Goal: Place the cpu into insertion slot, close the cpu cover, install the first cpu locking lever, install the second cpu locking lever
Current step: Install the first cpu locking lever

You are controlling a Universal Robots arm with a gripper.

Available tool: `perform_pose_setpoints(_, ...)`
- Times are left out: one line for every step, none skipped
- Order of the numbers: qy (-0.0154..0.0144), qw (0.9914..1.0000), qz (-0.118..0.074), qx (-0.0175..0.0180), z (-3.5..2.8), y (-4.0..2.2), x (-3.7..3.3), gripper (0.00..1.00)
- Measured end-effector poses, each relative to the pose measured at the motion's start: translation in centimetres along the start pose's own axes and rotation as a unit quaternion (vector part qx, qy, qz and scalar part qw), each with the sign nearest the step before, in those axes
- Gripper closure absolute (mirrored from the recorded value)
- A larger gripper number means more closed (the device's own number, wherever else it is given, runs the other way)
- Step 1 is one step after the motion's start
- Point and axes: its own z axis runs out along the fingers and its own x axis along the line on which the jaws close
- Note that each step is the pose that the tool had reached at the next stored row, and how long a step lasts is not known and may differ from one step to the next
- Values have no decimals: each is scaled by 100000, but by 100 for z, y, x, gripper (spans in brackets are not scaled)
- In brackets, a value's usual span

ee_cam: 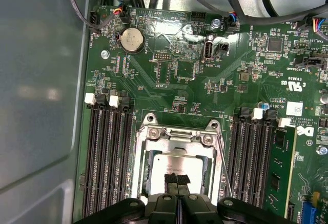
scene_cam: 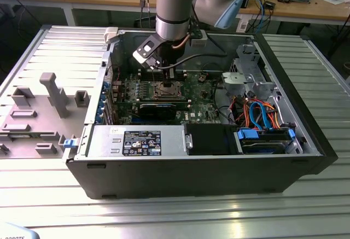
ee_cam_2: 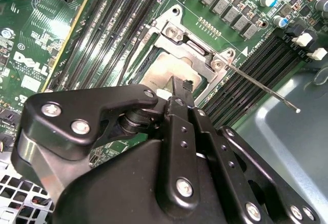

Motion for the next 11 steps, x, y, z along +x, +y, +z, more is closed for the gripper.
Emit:
perform_pose_setpoints(4, 100000, 2, -4, -7, 0, 1, 89)
perform_pose_setpoints(7, 100000, 1, -5, -11, 0, 1, 89)
perform_pose_setpoints(16, 100000, 1, -12, -17, 0, 2, 89)
perform_pose_setpoints(11, 100000, 3, -9, -19, 0, 1, 89)
perform_pose_setpoints(3, 100000, 0, -4, -22, 0, 1, 89)
perform_pose_setpoints(8, 100000, 1, -10, -23, 0, 2, 89)
perform_pose_setpoints(3, 100000, -1, -8, -25, 0, 1, 89)
perform_pose_setpoints(2, 100000, -2, -7, -27, 0, 2, 89)
perform_pose_setpoints(-8, 100000, 2, 0, -31, 0, 2, 89)
perform_pose_setpoints(-11, 100000, 1, 3, -34, 0, 2, 89)
perform_pose_setpoints(0, 100000, 1, -5, -38, 0, 2, 89)
